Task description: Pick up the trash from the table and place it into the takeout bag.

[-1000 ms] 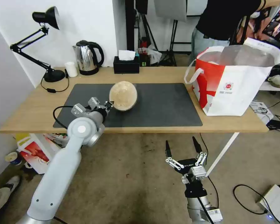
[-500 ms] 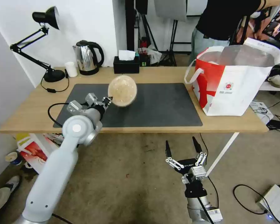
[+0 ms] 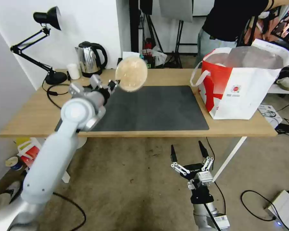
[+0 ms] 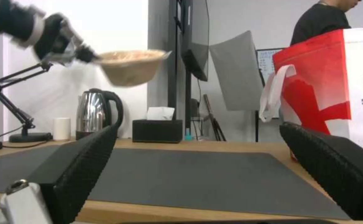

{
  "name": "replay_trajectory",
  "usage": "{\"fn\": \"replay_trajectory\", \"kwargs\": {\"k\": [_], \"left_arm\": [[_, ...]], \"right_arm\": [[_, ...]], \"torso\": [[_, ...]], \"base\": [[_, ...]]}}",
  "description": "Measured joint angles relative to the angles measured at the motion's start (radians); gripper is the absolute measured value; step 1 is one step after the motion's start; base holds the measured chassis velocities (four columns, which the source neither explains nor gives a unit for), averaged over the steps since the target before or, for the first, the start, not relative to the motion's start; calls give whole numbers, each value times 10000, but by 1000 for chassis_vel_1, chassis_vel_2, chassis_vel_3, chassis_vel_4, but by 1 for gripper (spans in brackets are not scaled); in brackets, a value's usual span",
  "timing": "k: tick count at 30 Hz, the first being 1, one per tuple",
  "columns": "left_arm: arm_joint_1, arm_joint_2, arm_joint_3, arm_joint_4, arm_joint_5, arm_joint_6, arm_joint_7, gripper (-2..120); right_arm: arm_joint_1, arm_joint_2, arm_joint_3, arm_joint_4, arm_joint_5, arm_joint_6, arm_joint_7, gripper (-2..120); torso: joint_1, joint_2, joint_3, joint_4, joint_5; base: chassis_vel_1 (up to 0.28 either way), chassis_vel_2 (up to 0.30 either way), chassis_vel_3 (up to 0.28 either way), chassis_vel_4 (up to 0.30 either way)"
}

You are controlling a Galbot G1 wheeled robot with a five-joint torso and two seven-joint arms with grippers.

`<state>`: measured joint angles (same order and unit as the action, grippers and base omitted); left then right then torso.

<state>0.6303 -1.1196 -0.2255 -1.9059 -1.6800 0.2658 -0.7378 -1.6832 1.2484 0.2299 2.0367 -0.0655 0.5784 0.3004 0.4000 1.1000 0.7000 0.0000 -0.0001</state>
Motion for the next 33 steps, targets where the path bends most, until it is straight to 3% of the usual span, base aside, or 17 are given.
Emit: {"fn": "replay_trajectory", "kwargs": {"k": [9,12,18,22,25,26,28,30,32,33], "left_arm": [[-1329,44,665,392,-425,14,-69,0],[-2634,-181,1379,1191,-607,35,-73,0],[-3779,-575,2022,2046,-716,96,-23,0],[-4671,-1112,2592,2927,-772,209,168,0],[-5906,-1884,3110,4051,-791,347,393,0],[-5906,-1884,3110,4051,-791,347,393,0],[-6668,-2494,3487,4926,-782,394,603,0],[-6907,-2758,3616,5293,-735,404,666,0],[-7426,-3572,3751,6286,-508,441,895,0],[-7426,-3572,3751,6286,-508,441,895,0]], "right_arm": [[0,1,0,0,0,0,0,100],[0,0,0,0,0,0,0,100],[0,0,0,0,0,0,0,100],[-1,0,0,0,0,0,0,100],[-2,0,-1,0,-1,0,0,100],[-2,0,-1,0,-1,0,0,100],[-2,0,0,0,0,0,0,100],[-1,0,0,0,0,0,0,100],[0,0,0,0,0,0,0,100],[0,0,0,0,0,0,0,100]], "torso": [[0,0,0,2,2],[0,-1,0,-1,0],[0,0,0,0,0],[1,0,0,1,0],[1,0,0,-3,3],[1,0,0,-3,3],[1,0,-1,-3,6],[1,0,0,1,2],[1,-1,0,-1,2],[1,-1,0,-1,2]], "base": [[0,0,0,0],[0,0,0,0],[0,0,0,0],[0,0,0,0],[0,0,0,0],[0,0,0,0],[0,0,0,0],[0,0,0,0],[0,0,0,0],[0,0,0,0]]}}
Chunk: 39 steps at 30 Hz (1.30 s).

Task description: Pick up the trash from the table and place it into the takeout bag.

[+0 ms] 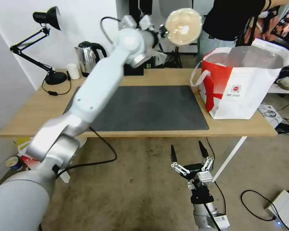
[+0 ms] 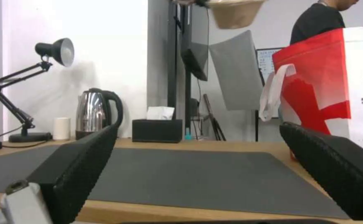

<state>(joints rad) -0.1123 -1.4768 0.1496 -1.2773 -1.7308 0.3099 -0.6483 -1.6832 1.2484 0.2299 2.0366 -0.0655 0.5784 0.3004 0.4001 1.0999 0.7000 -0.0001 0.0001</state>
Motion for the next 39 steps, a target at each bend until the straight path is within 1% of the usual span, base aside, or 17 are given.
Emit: {"fn": "replay_trajectory", "kwargs": {"k": [2,4,6,7,9,14,15,19,20,23,24,29,32,33,37,38,39], "left_arm": [[-481,-692,87,958,180,63,306,0],[-560,-797,94,1107,212,73,362,0],[-967,-1177,236,1900,365,93,649,0],[-967,-1177,236,1900,365,93,649,0],[-1271,-1253,558,2416,387,41,937,0],[-1590,-1240,929,3055,322,10,1395,0],[-1590,-1240,929,3055,322,10,1395,0],[-1694,-1198,1301,3477,249,39,2095,0],[-1694,-1198,1301,3477,249,39,2095,0],[-1703,-1197,1668,3728,244,28,2714,0],[-1703,-1197,1668,3728,244,28,2714,0],[-1749,-1198,2133,4040,230,-121,3353,0],[-1884,-1194,2433,4261,93,-230,4040,0],[-1884,-1194,2433,4261,93,-230,4040,0],[-1964,-1191,2799,4453,-65,-273,5349,0],[-1964,-1191,2799,4453,-65,-273,5349,0],[-1976,-1195,2915,4502,-87,-321,5652,0]], "right_arm": [[-1,0,1,0,0,0,0,100],[-1,0,1,0,0,0,0,100],[0,0,1,0,0,0,0,100],[0,0,1,0,0,0,0,100],[0,0,1,0,-1,0,0,100],[0,0,0,0,0,0,0,100],[0,0,0,0,0,0,0,100],[0,0,1,0,-1,0,0,100],[0,0,1,0,-1,0,0,100],[0,0,1,0,0,0,0,100],[0,0,1,0,0,0,0,100],[0,0,1,0,0,0,0,100],[0,0,1,0,0,0,0,100],[0,0,1,0,0,0,0,100],[0,0,1,0,0,0,0,100],[0,0,1,0,0,0,0,100],[0,0,0,0,0,0,0,100]], "torso": [[0,0,0,-1,2],[0,0,0,-1,2],[0,0,0,-1,1],[0,0,0,-1,1],[0,0,0,-1,1],[0,0,0,3,-1],[0,0,0,3,-1],[-1,0,-1,3,-2],[-1,0,-1,3,-2],[-1,0,-1,0,-1],[-1,0,-1,0,-1],[-1,0,0,0,-1],[-2,0,0,2,-1],[-2,0,0,2,-1],[-1,0,0,0,-1],[-1,0,0,0,-1],[-1,0,-1,0,-1]], "base": [[0,0,0,0],[0,0,0,0],[0,0,0,0],[0,0,0,0],[0,0,0,0],[0,0,0,0],[0,0,0,0],[0,0,0,0],[0,0,0,0],[0,0,0,0],[0,0,0,0],[0,0,0,0],[0,0,0,0],[0,0,0,0],[0,0,0,0],[0,0,0,0],[0,0,0,0]]}}
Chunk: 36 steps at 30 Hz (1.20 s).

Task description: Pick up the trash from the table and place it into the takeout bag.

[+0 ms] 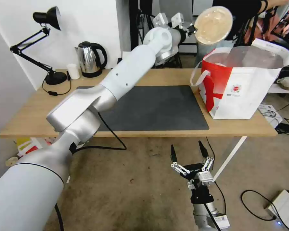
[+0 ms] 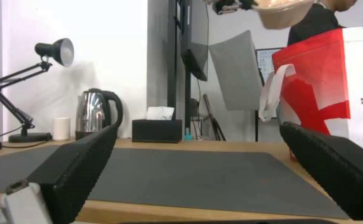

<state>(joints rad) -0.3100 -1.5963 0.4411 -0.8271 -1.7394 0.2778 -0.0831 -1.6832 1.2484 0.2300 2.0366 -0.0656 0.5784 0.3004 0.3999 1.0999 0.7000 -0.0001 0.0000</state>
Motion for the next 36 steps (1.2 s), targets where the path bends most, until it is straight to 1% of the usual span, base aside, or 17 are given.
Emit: {"fn": "replay_trajectory", "kwargs": {"k": [1,2,3,5,9,13,14,17,22,36], "left_arm": [[-8,-3,174,82,-9,-81,331,0],[-11,-6,301,151,-10,-162,528,0],[-11,-6,301,151,-10,-162,528,0],[-11,-7,490,255,-10,-291,890,0],[-18,-8,659,346,-36,-448,987,0],[-117,-8,1079,405,-174,-521,1286,0],[-117,-8,1079,405,-174,-521,1286,0],[-123,-13,1446,427,-223,-634,1359,0],[67,-12,1676,459,-173,-708,1364,0],[257,-8,2115,730,-119,-781,1543,0]], "right_arm": [[0,0,0,0,0,0,0,100],[0,0,0,0,1,0,0,100],[0,0,0,0,1,0,0,100],[0,0,0,0,0,0,0,100],[-1,0,0,0,0,0,0,100],[0,0,0,0,1,0,0,100],[0,0,0,0,1,0,0,100],[-1,0,0,0,0,0,0,100],[0,0,0,0,0,0,0,100],[0,0,0,0,0,0,0,100]], "torso": [[0,0,-1,0,0],[0,0,0,0,1],[0,0,0,0,1],[1,0,0,1,0],[0,0,0,1,0],[0,0,0,0,0],[0,0,0,0,0],[0,0,0,-1,0],[0,0,0,0,0],[0,1,0,0,0]], "base": [[0,0,0,0],[0,0,0,0],[0,0,0,0],[0,0,0,0],[0,0,0,0],[0,0,0,0],[0,0,0,0],[0,0,0,0],[0,0,0,0],[0,0,0,0]]}}
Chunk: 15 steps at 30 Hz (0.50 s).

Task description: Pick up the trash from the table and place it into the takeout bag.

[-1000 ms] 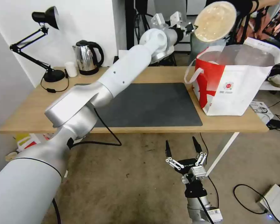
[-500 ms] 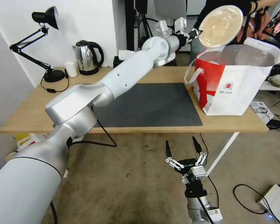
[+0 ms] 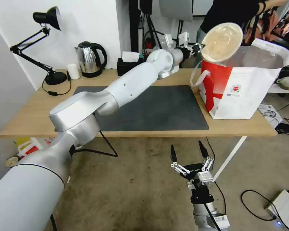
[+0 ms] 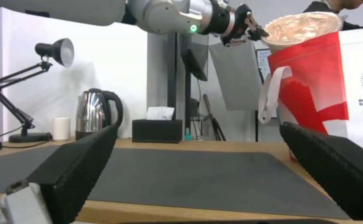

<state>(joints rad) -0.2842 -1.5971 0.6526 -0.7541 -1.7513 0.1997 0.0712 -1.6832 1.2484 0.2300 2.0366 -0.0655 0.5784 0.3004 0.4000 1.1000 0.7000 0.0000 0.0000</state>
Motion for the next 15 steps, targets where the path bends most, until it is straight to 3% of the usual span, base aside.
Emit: {"fn": "replay_trajectory", "kwargs": {"k": [15], "left_arm": [[201,-2,190,-2,309,-38,57,0]], "right_arm": [[0,0,0,0,0,0,0,100]], "torso": [[0,0,0,0,-1]], "base": [[0,0,0,0]]}}
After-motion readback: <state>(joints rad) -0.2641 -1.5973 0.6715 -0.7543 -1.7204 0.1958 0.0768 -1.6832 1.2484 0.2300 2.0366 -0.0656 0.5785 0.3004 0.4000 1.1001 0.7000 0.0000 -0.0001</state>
